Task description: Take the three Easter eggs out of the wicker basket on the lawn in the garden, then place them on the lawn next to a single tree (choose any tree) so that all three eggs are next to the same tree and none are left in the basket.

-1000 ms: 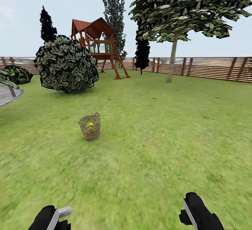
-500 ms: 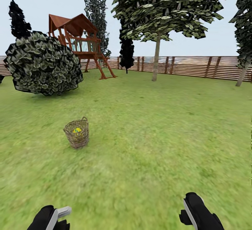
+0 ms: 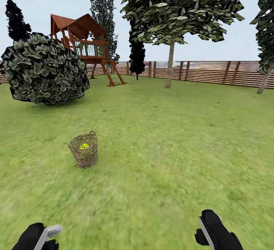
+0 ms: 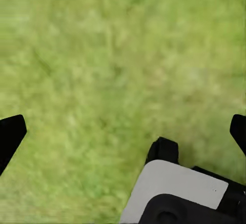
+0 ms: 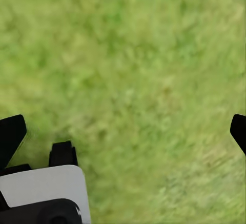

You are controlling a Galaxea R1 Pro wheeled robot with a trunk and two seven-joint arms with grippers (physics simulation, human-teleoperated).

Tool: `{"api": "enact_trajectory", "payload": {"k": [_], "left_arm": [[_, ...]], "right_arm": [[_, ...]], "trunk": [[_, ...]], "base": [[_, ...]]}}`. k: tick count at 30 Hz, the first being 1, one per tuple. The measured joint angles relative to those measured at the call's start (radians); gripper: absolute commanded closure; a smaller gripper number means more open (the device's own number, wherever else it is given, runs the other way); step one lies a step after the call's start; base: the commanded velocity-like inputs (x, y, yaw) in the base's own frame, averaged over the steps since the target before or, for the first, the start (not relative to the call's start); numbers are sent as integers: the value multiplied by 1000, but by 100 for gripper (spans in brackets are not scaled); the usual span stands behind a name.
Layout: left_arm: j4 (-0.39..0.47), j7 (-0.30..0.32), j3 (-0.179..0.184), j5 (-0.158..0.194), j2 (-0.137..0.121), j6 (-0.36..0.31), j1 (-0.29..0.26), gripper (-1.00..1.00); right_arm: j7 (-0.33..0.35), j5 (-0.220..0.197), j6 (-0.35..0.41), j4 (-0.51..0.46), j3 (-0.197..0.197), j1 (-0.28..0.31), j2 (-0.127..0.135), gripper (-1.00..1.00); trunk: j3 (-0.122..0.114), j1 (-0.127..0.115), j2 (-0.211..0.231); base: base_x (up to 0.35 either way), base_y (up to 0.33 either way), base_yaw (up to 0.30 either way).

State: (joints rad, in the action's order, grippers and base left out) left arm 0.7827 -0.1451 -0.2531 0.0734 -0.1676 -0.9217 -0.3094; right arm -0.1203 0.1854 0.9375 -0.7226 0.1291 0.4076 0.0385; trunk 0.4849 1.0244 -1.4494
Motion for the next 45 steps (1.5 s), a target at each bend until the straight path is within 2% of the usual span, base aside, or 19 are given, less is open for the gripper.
{"api": "enact_trajectory", "payload": {"k": [1, 3, 7, 31, 45], "left_arm": [[-1, 38, 1, 0, -18, 0, 0, -100], [-2, 81, 4, 0, -24, 0, 0, -100], [-5, 111, 6, -2, -28, 0, 0, -100], [-1, 117, 2, -1, -36, 0, 0, -100], [-1, 117, 1, -1, -37, -1, 0, -100]], "right_arm": [[0, 0, -1, 2, -2, 0, -1, -100], [0, 0, -1, 2, -2, 0, -1, -100], [0, 0, -1, 3, -2, 0, -1, -100], [0, -1, -1, 4, 0, 0, -1, -100], [0, -1, -1, 4, 0, 0, -1, -100]], "trunk": [[0, 0, 0], [0, 0, 0], [0, 0, 0], [0, 0, 0], [0, 0, 0]], "base": [[323, 108, 0], [327, 77, 0], [333, 19, 0], [336, 2, 0], [341, 90, 0]]}}
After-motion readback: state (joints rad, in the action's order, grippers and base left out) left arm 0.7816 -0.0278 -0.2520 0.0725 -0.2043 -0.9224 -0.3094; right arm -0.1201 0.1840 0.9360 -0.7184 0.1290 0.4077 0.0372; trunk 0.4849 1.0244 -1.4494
